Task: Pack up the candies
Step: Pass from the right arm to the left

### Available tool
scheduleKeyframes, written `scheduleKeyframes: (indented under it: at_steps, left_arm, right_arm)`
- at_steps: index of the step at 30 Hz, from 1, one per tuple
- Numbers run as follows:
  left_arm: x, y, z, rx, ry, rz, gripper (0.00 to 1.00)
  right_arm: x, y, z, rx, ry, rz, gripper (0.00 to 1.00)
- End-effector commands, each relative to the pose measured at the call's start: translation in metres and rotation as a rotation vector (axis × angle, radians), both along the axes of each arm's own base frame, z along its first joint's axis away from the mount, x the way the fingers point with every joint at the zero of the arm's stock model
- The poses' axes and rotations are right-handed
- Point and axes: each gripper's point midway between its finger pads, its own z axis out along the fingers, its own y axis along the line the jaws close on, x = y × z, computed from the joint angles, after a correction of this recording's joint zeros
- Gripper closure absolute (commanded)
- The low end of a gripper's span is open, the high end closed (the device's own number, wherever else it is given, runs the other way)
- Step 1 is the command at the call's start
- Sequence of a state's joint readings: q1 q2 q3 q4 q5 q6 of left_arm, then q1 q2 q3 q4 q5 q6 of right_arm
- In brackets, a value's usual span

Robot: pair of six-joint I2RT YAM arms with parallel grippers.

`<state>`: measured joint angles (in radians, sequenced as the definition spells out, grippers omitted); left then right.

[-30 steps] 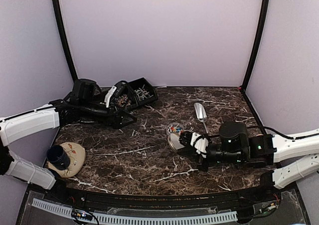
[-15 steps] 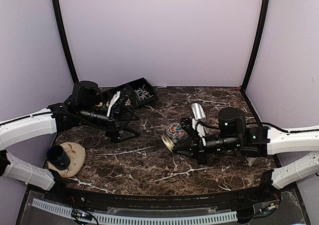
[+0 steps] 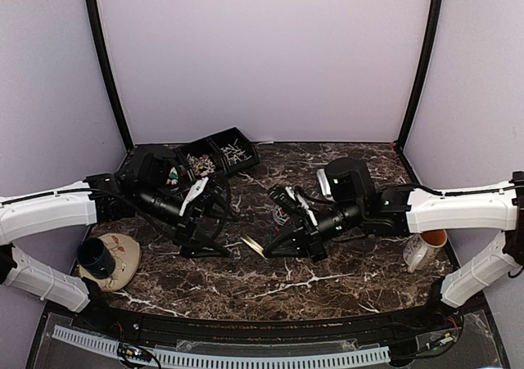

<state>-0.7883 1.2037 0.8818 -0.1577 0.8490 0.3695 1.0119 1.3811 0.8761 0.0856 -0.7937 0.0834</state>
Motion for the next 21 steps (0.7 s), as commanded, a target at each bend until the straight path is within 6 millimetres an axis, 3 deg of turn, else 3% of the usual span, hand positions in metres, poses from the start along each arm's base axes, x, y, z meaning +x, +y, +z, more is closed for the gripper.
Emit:
scheduleKeyframes:
  at_steps: [1, 10, 21]
  left_arm:
    - [-0.016, -0.007, -0.006, 0.048, -0.056, -0.086, 0.08]
    - [-0.03, -0.017, -0.018, 0.097, -0.066, -0.142, 0.23]
    - [-0.029, -0.02, -0.022, 0.106, -0.066, -0.131, 0.4]
  right_arm:
    - [-0.014, 0.002, 0.013, 0.032, 0.037, 0.116, 1.0]
    - [-0.02, -0.001, -0.002, 0.009, 0.068, 0.177, 1.0]
    - [-0.021, -0.004, -0.009, 0.001, 0.094, 0.197, 1.0]
